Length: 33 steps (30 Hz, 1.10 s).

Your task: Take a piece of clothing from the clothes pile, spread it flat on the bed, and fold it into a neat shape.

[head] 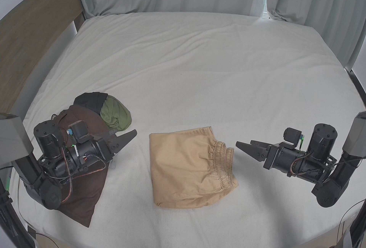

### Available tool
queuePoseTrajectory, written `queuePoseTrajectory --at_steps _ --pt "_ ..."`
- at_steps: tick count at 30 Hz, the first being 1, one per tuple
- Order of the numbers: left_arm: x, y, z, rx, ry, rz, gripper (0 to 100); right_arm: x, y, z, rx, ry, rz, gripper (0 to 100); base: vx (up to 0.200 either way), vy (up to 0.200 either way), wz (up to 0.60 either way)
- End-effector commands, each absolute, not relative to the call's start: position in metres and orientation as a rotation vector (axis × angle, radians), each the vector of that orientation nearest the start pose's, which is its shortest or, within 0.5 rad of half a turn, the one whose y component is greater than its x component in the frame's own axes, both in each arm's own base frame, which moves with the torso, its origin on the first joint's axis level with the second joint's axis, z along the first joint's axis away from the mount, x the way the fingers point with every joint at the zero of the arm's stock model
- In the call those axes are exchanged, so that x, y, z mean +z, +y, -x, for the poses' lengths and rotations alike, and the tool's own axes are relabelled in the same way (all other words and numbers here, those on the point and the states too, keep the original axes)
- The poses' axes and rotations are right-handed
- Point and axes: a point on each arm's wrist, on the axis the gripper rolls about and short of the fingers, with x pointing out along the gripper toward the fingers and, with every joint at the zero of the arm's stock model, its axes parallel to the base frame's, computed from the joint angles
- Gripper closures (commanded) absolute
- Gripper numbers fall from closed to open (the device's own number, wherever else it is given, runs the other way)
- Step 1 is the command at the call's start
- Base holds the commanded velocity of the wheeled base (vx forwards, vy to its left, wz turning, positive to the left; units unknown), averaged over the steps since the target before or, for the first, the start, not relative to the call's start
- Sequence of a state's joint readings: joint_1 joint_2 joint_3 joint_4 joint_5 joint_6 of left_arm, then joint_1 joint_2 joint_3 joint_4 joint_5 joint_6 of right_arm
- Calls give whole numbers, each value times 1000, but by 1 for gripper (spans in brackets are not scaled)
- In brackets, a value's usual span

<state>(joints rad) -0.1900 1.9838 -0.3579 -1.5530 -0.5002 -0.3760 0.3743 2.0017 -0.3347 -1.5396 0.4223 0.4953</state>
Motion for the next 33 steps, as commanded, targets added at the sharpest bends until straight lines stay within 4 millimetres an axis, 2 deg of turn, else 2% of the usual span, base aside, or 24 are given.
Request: queuePoseTrajectory --at_steps 1,9,12,21,27,29,33 --pt "94 -59 -260 -686 216 376 0 77 113 -260 749 332 -471 0 0 0 0" --pt "90 -45 -259 -660 173 216 0 72 115 -261 747 350 -472 0 0 0 0" --pt "88 -33 -260 -628 135 79 0 58 116 -264 733 400 -471 0 0 0 0" --pt "87 -29 -257 -666 97 -47 0 37 118 -267 712 470 -470 0 0 0 0" --pt "85 -29 -253 -686 104 -60 0 22 116 -267 681 524 -471 0 0 0 0" --pt "84 -29 -253 -688 108 -60 0 10 116 -269 659 557 -463 0 0 0 0" --pt "86 -31 -252 -695 99 -63 0 -1 116 -270 648 590 -461 0 0 0 0"
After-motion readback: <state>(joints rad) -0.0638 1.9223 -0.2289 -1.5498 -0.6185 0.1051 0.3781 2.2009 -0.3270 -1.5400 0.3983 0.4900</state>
